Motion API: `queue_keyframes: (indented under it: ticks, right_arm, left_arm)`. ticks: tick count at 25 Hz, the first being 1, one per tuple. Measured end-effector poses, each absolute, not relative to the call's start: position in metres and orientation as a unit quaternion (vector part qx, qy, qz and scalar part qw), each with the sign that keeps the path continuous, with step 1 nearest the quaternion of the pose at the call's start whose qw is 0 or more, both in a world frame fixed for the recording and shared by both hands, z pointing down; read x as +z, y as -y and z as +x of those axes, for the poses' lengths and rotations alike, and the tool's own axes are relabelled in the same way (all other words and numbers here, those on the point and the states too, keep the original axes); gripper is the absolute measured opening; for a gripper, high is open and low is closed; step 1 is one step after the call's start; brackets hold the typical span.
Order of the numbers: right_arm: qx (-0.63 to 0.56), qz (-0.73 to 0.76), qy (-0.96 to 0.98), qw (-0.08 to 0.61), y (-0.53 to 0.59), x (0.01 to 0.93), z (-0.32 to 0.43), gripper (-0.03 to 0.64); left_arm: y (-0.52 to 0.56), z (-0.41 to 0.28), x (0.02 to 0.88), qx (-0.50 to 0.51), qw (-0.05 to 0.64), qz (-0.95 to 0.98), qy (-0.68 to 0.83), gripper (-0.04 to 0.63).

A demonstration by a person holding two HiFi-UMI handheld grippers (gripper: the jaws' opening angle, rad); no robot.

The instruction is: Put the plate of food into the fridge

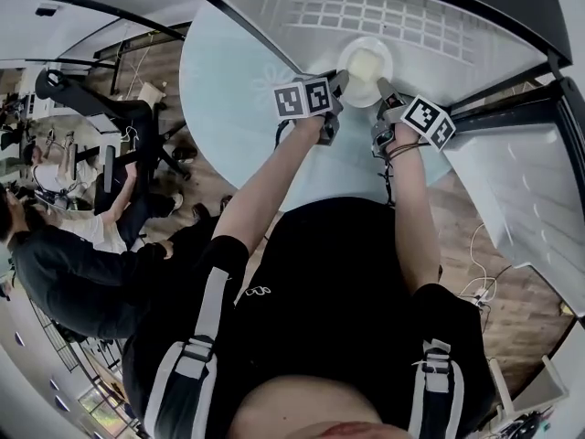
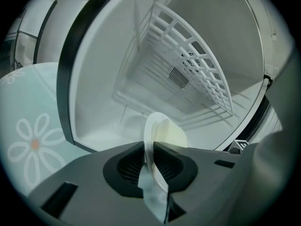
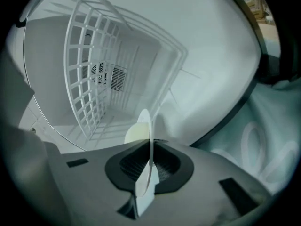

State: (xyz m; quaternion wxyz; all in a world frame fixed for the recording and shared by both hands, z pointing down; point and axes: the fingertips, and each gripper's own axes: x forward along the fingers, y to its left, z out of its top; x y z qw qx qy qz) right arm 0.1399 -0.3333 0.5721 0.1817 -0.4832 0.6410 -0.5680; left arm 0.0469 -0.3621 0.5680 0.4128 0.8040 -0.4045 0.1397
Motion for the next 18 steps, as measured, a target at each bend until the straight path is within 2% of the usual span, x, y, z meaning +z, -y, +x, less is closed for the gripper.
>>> queue_keyframes:
  ticks: [13,18]
  right_arm:
    - [-0.547,-0.520,-0.645,0.121,0.359,0.583,0.146,0.029]
    - [-0.524,-0.538,-0.655,0.084,0.365,0.586,0.151,0.048]
  left_arm:
    - [0.381,0.050,0.595,0.133,0.474,0.772,0.403,0.071]
    - [0.386,0.053,0.595,0.126,0.473,0.773,0.404,0.071]
